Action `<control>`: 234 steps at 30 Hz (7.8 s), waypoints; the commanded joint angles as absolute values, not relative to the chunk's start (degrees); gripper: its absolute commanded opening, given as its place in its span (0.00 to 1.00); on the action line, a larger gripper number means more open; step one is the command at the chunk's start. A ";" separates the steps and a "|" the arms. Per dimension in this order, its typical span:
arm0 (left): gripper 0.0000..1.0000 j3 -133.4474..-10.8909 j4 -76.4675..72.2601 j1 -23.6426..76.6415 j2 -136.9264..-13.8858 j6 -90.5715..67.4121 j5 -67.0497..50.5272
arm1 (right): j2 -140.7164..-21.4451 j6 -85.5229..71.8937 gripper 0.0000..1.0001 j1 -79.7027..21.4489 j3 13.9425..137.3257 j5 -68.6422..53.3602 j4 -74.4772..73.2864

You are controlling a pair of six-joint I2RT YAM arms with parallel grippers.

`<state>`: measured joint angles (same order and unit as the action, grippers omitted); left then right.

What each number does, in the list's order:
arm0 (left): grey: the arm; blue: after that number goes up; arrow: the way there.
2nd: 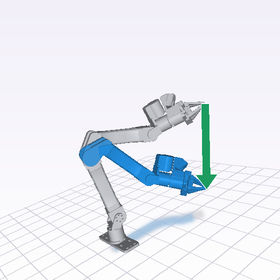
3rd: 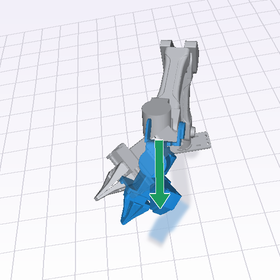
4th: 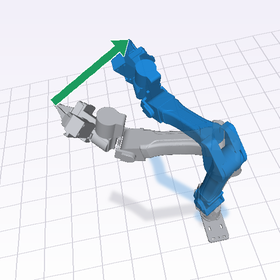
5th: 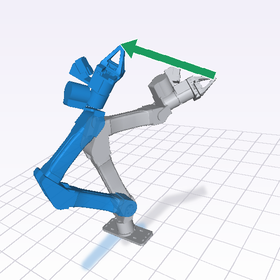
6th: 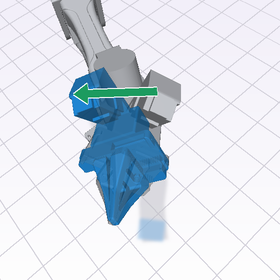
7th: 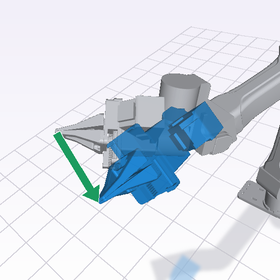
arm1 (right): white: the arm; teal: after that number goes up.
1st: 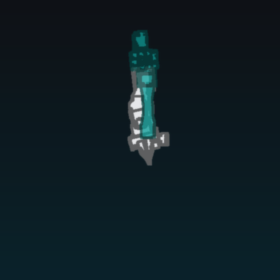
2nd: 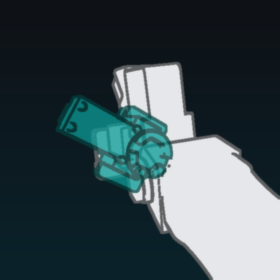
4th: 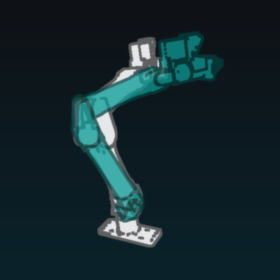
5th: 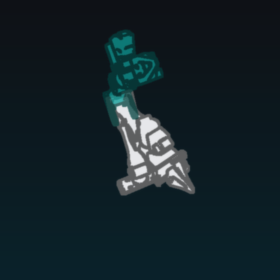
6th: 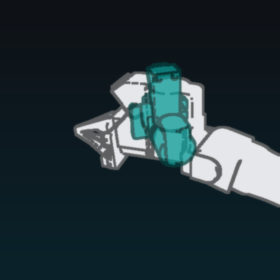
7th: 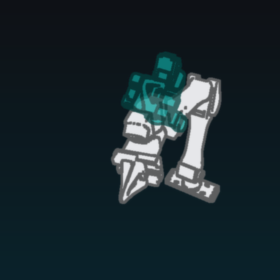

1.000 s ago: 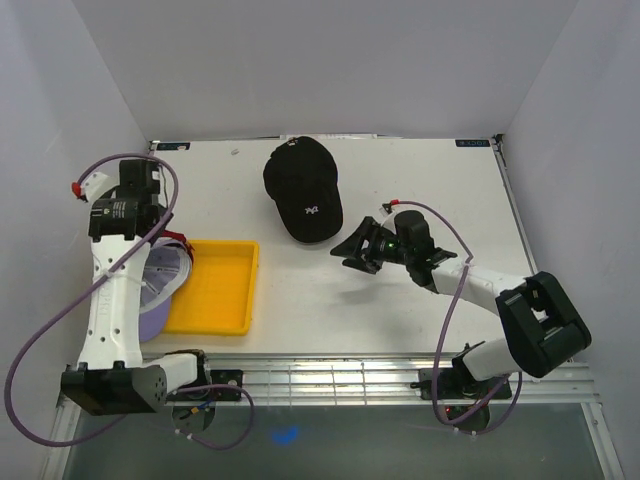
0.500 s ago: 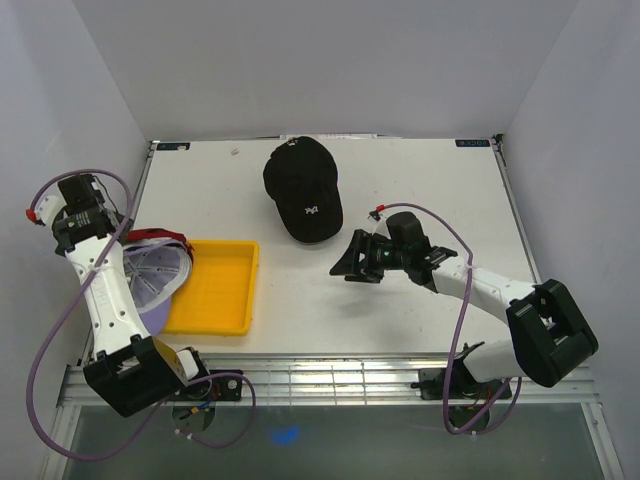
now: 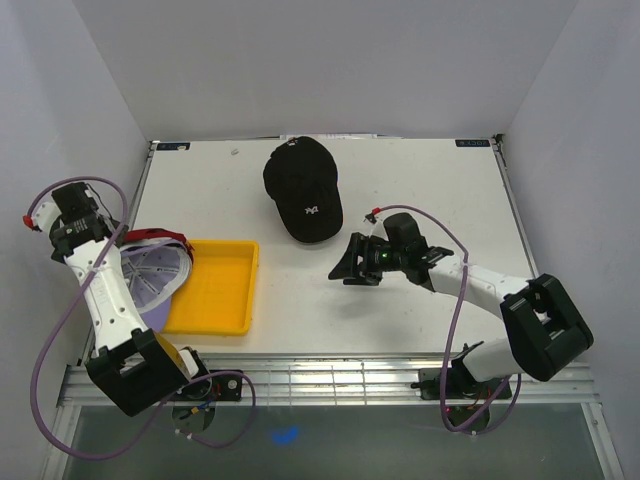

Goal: Stack the hats

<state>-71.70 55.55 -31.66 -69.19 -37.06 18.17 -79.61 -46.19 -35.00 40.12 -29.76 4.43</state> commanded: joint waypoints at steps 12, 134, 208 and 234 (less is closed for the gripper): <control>0.82 -70.66 53.53 -31.99 -64.42 -31.55 26.19 | -81.39 -45.26 0.67 -36.12 41.04 -30.85 6.15; 0.00 -45.96 50.71 -40.08 -52.03 -31.99 -12.57 | -115.93 4.74 0.75 -69.87 95.02 -15.56 -5.72; 0.66 -59.67 46.15 -38.15 -53.44 -31.29 -29.34 | -115.93 12.66 0.08 -77.78 88.50 5.54 21.10; 0.70 -65.30 42.28 -36.83 -55.28 -32.17 -38.50 | -102.22 -2.45 0.08 -72.34 91.41 0.88 8.35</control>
<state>-63.59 43.48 -37.30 -55.83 -32.16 -36.69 -105.67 1.83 -73.45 88.64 2.57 8.08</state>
